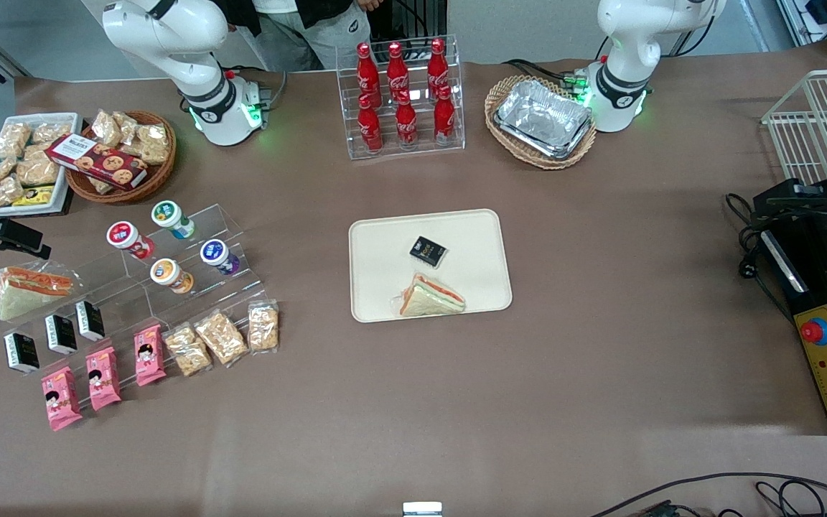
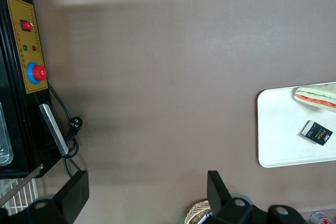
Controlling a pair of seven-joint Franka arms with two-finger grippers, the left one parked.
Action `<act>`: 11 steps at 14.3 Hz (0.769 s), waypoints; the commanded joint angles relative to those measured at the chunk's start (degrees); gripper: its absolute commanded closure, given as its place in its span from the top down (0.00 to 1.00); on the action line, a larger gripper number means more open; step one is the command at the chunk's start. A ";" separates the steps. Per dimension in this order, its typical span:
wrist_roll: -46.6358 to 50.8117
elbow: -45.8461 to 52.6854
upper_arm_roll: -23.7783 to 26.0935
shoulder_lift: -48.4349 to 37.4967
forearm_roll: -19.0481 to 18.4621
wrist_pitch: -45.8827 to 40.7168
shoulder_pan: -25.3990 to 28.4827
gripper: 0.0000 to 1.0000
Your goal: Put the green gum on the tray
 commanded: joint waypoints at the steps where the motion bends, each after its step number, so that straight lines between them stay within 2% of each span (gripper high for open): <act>1: -0.24 0.65 -0.03 -0.25 0.25 -0.89 0.08 1.00; 11: -0.15 0.65 0.23 -0.69 0.60 -2.82 0.17 1.00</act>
